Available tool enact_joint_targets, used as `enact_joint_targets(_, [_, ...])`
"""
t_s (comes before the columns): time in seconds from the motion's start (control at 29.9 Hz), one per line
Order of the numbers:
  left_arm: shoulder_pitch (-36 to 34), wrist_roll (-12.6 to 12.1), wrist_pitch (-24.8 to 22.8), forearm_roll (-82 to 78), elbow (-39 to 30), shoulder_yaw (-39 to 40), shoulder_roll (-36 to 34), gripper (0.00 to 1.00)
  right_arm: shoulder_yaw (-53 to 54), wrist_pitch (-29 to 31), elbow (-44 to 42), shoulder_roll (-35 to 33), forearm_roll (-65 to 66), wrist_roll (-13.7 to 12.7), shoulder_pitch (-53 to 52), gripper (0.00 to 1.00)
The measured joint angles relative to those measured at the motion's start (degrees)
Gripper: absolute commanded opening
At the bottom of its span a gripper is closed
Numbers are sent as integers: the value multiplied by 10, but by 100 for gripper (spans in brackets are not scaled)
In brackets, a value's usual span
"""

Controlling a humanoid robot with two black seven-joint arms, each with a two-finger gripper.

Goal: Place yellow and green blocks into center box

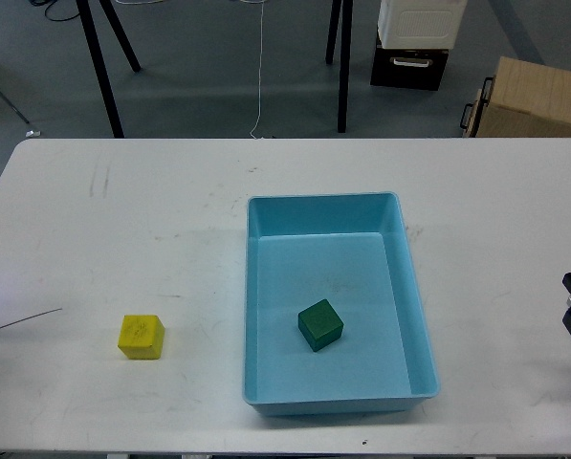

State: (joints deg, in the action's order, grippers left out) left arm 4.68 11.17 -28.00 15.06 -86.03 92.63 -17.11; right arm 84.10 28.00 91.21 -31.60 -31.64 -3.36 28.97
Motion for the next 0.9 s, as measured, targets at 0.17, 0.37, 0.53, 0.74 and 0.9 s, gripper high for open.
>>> enact_joint_targets(0.17, [-46,2,0,4,-12,2,-83,100,5,0,-6,15,0,1,-7,83])
enact_joint_targets(0.37, [-70,-2,0,-6,-70,-49,-231,100,36,0,-13,45,1,1,-10,83])
enact_joint_targets(0.53, [-75,-6,0,-50,-110,-86,-345,100,44,0,-10,77,1,0,-10,83])
enact_joint_targets(0.74, [-141,-20,2,-160,-150,-203,-450,100,44,0,-7,110,1,0,-10,83])
enact_joint_targets(0.9, [-293,-46,1,-220,-151,-371,-476,100,46,0,-7,114,1,0,-3,83])
